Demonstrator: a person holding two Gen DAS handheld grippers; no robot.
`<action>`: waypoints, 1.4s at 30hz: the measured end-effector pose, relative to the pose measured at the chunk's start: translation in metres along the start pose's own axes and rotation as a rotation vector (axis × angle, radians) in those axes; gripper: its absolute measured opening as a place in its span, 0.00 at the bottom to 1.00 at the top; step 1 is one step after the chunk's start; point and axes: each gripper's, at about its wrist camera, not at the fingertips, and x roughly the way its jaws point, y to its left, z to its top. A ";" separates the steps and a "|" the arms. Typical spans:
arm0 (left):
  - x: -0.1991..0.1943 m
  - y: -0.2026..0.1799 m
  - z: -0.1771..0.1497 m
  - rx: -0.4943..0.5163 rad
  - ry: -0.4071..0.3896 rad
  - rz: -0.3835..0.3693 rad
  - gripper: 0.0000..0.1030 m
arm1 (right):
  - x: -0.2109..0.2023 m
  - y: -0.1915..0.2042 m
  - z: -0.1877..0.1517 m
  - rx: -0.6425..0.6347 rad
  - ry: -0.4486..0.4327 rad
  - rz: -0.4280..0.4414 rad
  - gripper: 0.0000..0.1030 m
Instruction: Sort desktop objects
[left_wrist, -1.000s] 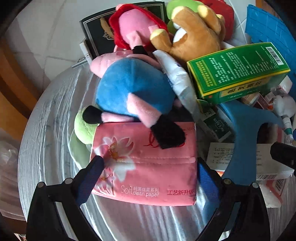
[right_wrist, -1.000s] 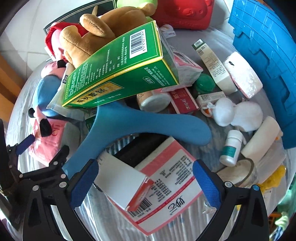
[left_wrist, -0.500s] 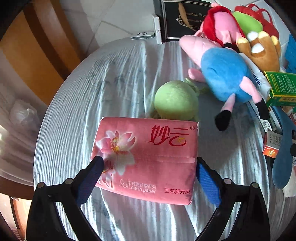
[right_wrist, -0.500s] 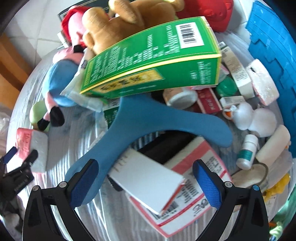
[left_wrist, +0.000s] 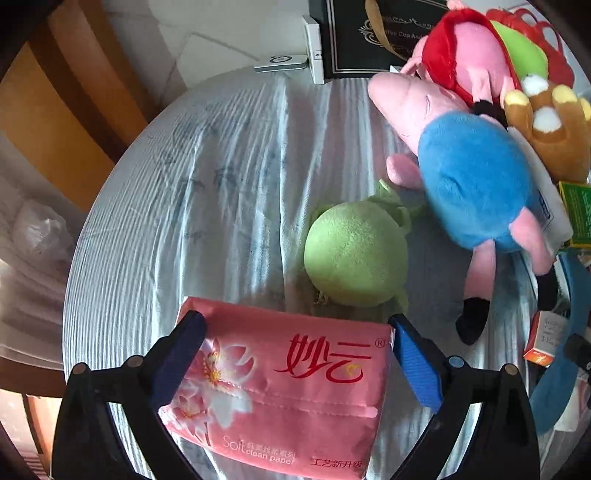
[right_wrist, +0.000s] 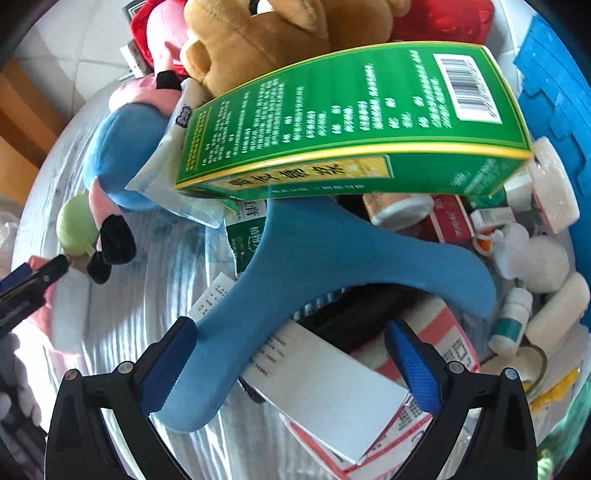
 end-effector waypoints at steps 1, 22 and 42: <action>0.003 -0.004 0.000 0.016 0.000 0.009 0.99 | 0.001 0.001 0.001 -0.004 0.001 -0.005 1.00; -0.015 0.051 -0.036 -0.103 -0.048 -0.154 0.99 | -0.017 -0.001 0.009 0.004 -0.026 0.068 0.51; -0.036 0.053 -0.034 -0.062 -0.049 0.014 0.99 | 0.012 0.013 0.011 -0.010 0.008 -0.011 0.82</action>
